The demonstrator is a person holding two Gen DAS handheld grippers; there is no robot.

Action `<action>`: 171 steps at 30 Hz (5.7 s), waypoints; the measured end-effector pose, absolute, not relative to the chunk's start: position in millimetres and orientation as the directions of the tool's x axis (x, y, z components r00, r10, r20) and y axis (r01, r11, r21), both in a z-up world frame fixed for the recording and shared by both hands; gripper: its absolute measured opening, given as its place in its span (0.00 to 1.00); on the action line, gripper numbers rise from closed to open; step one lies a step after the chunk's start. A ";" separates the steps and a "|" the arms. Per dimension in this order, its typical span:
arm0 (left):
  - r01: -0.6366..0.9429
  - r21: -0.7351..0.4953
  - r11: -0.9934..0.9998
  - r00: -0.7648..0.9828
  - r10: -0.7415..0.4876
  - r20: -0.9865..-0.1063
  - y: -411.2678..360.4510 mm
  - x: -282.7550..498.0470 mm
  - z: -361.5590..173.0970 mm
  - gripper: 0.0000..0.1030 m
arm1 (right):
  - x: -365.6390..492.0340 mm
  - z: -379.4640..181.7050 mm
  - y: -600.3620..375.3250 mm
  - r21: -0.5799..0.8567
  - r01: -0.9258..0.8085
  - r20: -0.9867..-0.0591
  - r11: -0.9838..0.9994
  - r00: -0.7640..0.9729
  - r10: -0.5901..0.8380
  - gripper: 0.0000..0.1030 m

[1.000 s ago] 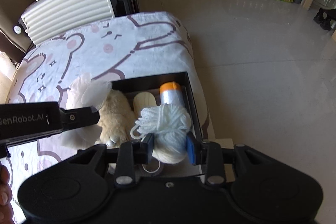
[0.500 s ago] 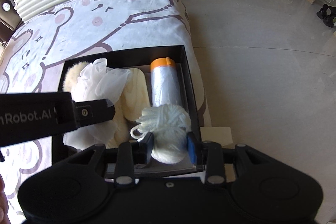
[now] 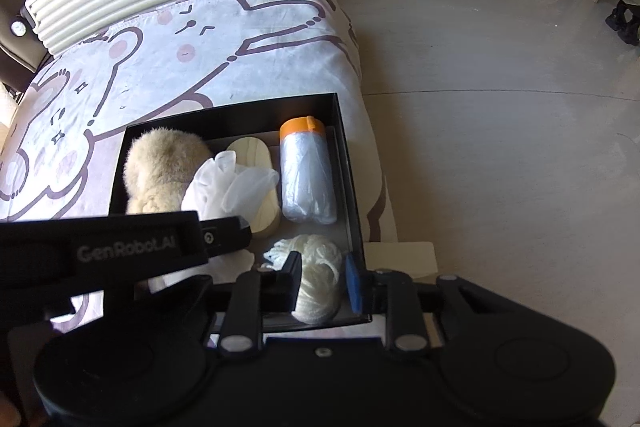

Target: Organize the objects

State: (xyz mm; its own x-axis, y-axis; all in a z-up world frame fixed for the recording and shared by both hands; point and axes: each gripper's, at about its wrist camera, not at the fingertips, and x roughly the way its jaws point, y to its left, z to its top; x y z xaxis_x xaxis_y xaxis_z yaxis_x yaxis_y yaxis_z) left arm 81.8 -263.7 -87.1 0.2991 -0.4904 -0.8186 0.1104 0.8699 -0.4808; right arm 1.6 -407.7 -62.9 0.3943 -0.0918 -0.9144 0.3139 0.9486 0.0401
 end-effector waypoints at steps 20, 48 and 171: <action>0.122 -0.423 0.898 0.343 -0.438 -0.831 -230.9 80.4 -64.8 0.69 | -1.8 -47.0 -395.8 0.058 0.311 -0.898 0.949 0.431 -0.086 0.23; 0.223 -0.128 0.966 0.603 -0.240 -0.761 -166.9 13.7 34.2 0.76 | -62.0 32.2 -370.6 0.114 0.343 -0.742 0.933 0.653 -0.150 0.29; 0.231 0.004 0.973 0.574 -0.133 -0.808 -150.0 24.5 11.4 1.00 | -58.7 12.1 -363.7 -0.030 0.416 -0.763 0.909 0.577 -0.290 1.00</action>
